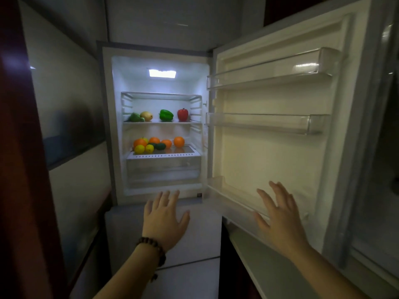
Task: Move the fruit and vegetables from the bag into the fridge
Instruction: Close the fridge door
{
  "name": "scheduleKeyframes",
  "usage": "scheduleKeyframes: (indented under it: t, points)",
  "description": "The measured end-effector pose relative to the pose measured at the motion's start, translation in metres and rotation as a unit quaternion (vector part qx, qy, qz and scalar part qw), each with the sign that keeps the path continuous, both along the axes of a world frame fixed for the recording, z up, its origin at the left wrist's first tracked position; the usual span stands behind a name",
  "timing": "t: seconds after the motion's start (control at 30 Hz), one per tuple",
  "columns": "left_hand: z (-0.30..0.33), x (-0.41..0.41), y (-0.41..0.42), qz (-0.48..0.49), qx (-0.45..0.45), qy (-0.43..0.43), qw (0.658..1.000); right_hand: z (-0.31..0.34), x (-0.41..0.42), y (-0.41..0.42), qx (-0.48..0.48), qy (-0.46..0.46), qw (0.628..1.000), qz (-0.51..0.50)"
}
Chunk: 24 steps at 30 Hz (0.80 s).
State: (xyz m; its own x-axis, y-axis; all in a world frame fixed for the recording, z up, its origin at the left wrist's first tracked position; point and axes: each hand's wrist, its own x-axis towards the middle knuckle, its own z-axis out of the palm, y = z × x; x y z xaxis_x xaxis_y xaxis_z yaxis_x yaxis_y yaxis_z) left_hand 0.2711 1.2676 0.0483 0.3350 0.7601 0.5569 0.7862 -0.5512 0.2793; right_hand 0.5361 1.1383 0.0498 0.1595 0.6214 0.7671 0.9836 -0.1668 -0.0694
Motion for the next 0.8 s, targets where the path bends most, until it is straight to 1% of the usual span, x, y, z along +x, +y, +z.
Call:
scheduleKeyframes:
  t: [0.07,0.13,0.2,0.27,0.43,0.57,0.73,0.8]
  points:
    - [-0.006,-0.003,-0.009,-0.004,-0.016,0.012,1.000,-0.009,0.012,-0.009,-0.032,0.001,0.999,-0.042]
    - [-0.011,-0.007,-0.016,-0.004,-0.023,0.017,1.000,-0.022,0.021,-0.011,-0.085,0.005,0.993,-0.079]
    - [-0.014,-0.011,-0.021,-0.004,-0.025,0.018,1.000,-0.038,0.023,-0.012,-0.148,0.007,0.983,-0.104]
    - [-0.014,-0.016,-0.024,-0.004,-0.031,0.024,0.999,-0.047,0.017,-0.015,-0.187,0.000,0.975,-0.123]
    - [-0.007,-0.027,-0.025,0.000,-0.027,0.022,0.999,-0.046,0.003,-0.014,-0.170,0.015,0.975,-0.142]
    - [-0.003,-0.032,-0.032,0.022,-0.030,0.027,0.999,-0.049,-0.015,-0.012,-0.165,0.019,0.977,-0.132]
    - [-0.012,-0.039,-0.036,0.021,-0.036,0.027,0.999,-0.050,-0.062,-0.008,-0.159,0.037,0.981,-0.106]
    - [-0.016,-0.041,-0.038,0.024,-0.041,0.032,0.998,-0.051,-0.083,-0.005,-0.161,0.032,0.982,-0.096]
